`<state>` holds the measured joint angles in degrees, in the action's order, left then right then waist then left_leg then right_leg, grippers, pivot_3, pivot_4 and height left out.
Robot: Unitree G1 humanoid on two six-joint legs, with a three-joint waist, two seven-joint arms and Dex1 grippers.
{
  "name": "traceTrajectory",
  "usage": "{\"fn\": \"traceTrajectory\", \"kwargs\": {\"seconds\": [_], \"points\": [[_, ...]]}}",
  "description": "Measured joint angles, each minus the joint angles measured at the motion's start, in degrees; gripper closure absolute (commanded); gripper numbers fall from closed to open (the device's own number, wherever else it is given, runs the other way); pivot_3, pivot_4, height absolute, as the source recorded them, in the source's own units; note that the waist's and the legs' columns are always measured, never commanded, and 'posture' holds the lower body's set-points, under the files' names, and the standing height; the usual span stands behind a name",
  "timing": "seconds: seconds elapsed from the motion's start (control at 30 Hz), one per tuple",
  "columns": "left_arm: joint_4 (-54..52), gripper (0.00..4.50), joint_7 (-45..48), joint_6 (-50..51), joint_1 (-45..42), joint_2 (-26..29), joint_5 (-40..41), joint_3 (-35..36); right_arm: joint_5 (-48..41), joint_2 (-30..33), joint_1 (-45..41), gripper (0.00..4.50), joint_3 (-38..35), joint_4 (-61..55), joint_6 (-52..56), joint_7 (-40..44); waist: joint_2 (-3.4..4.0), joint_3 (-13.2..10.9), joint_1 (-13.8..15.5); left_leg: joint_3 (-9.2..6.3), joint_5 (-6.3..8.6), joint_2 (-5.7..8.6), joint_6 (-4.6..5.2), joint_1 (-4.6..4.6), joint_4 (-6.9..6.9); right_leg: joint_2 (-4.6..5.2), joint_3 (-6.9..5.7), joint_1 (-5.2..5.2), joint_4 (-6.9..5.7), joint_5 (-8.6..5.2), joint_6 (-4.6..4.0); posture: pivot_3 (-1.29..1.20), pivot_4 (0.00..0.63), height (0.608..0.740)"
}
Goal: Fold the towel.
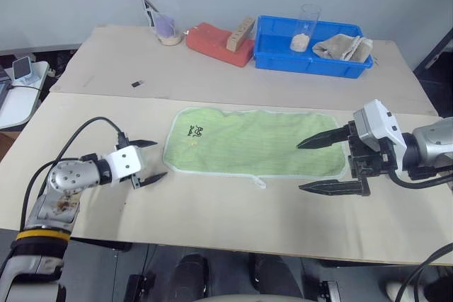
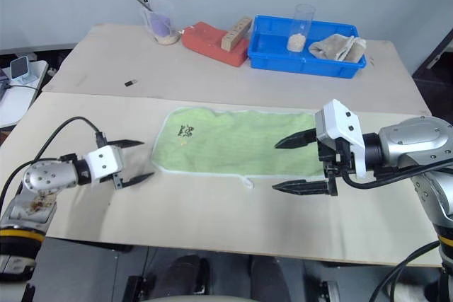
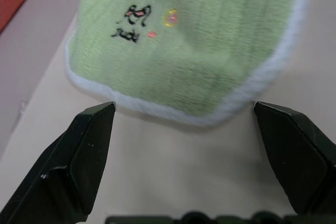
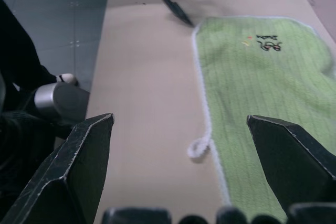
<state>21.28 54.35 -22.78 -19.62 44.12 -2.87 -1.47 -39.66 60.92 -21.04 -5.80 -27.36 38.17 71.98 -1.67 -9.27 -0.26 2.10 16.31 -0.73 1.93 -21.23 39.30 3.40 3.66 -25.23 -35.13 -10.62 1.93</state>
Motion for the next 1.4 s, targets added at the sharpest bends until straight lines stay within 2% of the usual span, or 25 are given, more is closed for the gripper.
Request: {"fn": "traceTrajectory", "kwargs": {"seconds": [0.1, 0.2, 0.4, 0.47, 0.53, 0.63, 0.8, 0.93, 1.1, 1.2, 1.4], "points": [[3.08, 0.0, -0.91, -3.16, -2.51, -0.91, -1.21, -1.55, -0.16, 0.01, 0.07, 0.02, -0.14, -0.44, 0.47, -0.62, 0.0, 0.0, 0.08, 0.0, 0.0, 0.0, 0.0, -0.01, 0.02, 0.0, 0.0, 0.01, 0.0, 0.01, 0.01, 0.0, 0.15, 0.714], [4.86, 0.81, -0.98, -4.75, -3.8, -1.85, -1.29, -2.47, -0.52, 0.01, 0.08, 0.0, -0.36, -0.47, 0.75, -1.32, 0.0, 0.01, 0.24, 0.01, 0.0, 0.01, 0.0, -0.02, 0.04, 0.01, 0.0, 0.01, 0.0, 0.01, 0.02, 0.0, 0.15, 0.714], [5.43, 3.76, 0.78, -4.71, -3.79, -2.87, -0.08, -3.96, -1.31, 0.01, 1.79, 0.0, -1.81, -0.73, 0.78, -2.13, 0.0, 0.01, 0.26, -0.03, 0.0, -0.01, 0.01, -0.14, 0.16, -0.01, -0.03, -0.02, 0.0, 0.03, 0.06, 0.0, 0.15, 0.714], [5.15, 4.42, 1.45, -4.49, -3.46, -2.82, 0.77, -3.95, -1.23, 0.06, 2.42, 0.0, -1.96, -0.72, 0.73, -2.16, 0.0, 0.01, 0.25, -0.05, 0.01, -0.01, 0.02, -0.16, 0.2, -0.01, -0.03, -0.03, 0.0, 0.03, 0.06, 0.0, 0.15, 0.714], [4.03, 4.42, 2.09, -4.1, -2.69, -2.62, 1.19, -3.95, -0.15, 0.74, 3.69, 0.0, -2.37, -0.22, -0.18, -2.11, 0.0, 0.01, 0.25, -0.05, 0.03, -0.01, 0.04, -0.18, 0.24, -0.01, -0.05, -0.03, 0.0, 0.03, 0.06, 0.0, 0.15, 0.714], [1.81, 4.42, 3.31, -2.3, -1.45, -1.7, 3.04, -3.81, 6.34, 3.61, 6.26, 0.0, -2.35, 3.73, -5.65, -1.55, 0.0, 0.01, 0.19, -0.04, 0.08, -0.02, 0.12, -0.24, 0.41, -0.01, -0.08, -0.03, -0.02, 0.03, 0.07, 0.0, 0.15, 0.714], [-1.04, 4.42, 4.28, 4.09, -0.32, -1.7, 7.46, -2.34, 22.77, 5.94, 7.59, 0.0, 3.43, 15.92, -23.88, -0.45, 0.0, 0.01, 0.07, 0.02, 0.08, -0.01, 0.13, -0.25, 0.5, 0.0, -0.08, -0.02, 0.0, 0.06, 0.15, 0.0, 0.15, 0.714], [-1.96, 4.42, 4.21, 6.6, -0.53, -1.83, 8.39, -1.76, 34.93, 4.91, 3.15, 0.0, 11.94, 29.16, -38.57, 0.01, 0.01, 0.0, -0.38, 0.07, 0.08, 0.02, 0.13, -0.22, 0.51, -0.02, -0.06, -0.03, -0.01, 0.06, 0.14, 0.0, 0.15, 0.714], [-2.32, 4.42, 3.7, 6.79, -0.6, -2.17, 8.43, -1.77, 44.31, 1.11, -4.08, 0.0, 17.64, 44.24, -50.51, -1.43, 0.01, 0.0, -0.73, 0.1, 0.08, 0.02, 0.13, -0.2, 0.49, -0.06, -0.04, -0.05, -0.01, 0.07, 0.12, 0.0, 0.15, 0.714], [-2.55, 4.5, 3.35, 6.87, -0.46, -2.23, 8.42, -1.77, 46.35, -0.78, -7.65, 0.81, 18.6, 49.89, -54.31, -1.91, 0.01, 0.0, -0.72, 0.09, 0.09, 0.01, 0.14, -0.14, 0.49, -0.06, -0.03, 0.02, -0.01, 0.08, 0.12, 0.0, 0.15, 0.714], [-2.8, 4.5, 2.73, 6.97, 0.34, -2.21, 8.42, -1.69, 46.24, -2.83, -9.09, 2.81, 18.6, 54.9, -57.01, -0.96, 0.01, 0.01, -0.59, 0.07, 0.09, 0.01, 0.14, -0.11, 0.5, -0.02, -0.02, 0.07, -0.02, 0.09, 0.1, 0.0, 0.15, 0.714]]}}
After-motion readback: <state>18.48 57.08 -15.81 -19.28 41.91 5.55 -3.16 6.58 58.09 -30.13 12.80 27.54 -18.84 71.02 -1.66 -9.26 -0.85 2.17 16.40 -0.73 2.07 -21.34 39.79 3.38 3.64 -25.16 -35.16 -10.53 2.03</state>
